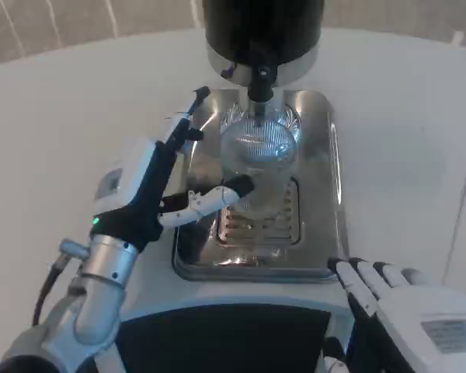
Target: Grasp the cup under the faucet to collect the drink, then remove the cup.
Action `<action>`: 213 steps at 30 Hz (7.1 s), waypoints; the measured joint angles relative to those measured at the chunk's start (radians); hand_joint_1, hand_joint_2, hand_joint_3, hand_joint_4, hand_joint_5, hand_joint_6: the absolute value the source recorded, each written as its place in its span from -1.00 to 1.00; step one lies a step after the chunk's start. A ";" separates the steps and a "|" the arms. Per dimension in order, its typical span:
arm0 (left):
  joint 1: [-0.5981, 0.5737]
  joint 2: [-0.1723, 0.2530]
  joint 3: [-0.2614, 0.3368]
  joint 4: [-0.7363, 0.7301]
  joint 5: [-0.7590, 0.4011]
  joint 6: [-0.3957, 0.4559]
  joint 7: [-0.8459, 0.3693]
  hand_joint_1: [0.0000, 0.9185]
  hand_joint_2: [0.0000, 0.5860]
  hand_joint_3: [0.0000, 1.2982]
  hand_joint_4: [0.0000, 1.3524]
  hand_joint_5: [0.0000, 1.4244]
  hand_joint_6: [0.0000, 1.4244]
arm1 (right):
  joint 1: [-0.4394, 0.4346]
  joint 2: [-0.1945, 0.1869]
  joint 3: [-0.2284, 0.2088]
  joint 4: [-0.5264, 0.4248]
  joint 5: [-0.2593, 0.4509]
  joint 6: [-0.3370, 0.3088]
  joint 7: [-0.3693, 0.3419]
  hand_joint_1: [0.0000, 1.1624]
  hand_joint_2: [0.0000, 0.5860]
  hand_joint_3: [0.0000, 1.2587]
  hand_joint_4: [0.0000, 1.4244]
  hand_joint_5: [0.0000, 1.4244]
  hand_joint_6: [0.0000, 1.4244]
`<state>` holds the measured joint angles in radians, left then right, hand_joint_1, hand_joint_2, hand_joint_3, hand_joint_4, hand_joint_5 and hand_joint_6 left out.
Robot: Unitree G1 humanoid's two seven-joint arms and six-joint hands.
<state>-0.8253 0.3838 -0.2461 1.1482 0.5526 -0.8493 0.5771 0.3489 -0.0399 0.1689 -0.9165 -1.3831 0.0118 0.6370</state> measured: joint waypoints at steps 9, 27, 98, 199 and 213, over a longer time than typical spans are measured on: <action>0.116 0.114 0.039 -0.083 -0.028 -0.033 -0.011 -0.63 -0.81 -0.71 -0.72 -0.53 -0.57 | -0.063 0.070 0.002 0.012 0.045 0.060 0.002 -0.69 0.87 -1.00 -1.00 -1.00 -1.00; 0.349 0.204 0.057 -0.290 -0.001 -0.025 -0.107 -0.61 -0.74 -0.69 -0.75 -0.62 -0.70 | -0.493 0.104 -0.029 0.022 0.341 0.418 0.025 -0.86 0.85 -1.00 -1.00 -1.00 -1.00; 0.737 0.312 0.238 -0.782 0.037 0.083 -0.285 -0.72 -0.78 -0.72 -0.84 -0.75 -0.75 | -0.961 -0.135 0.076 0.322 0.917 0.669 -0.207 -0.99 0.81 -1.00 -1.00 -1.00 -1.00; 0.224 0.063 0.129 -0.333 -0.114 0.220 -0.346 -0.57 -0.89 -1.00 -1.00 -0.74 -0.60 | -1.028 -0.328 0.227 0.263 0.800 0.725 -0.107 -1.00 0.91 -1.00 -1.00 -1.00 -1.00; 0.224 0.063 0.129 -0.322 -0.115 0.204 -0.346 -0.59 -0.89 -1.00 -1.00 -0.74 -0.60 | -0.949 -0.312 0.174 0.198 0.756 0.728 -0.159 -1.00 0.93 -1.00 -1.00 -1.00 -1.00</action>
<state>-0.6014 0.4466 -0.1174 0.8260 0.4374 -0.6455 0.2315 -0.5997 -0.3515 0.3427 -0.7190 -0.6276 0.7402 0.4780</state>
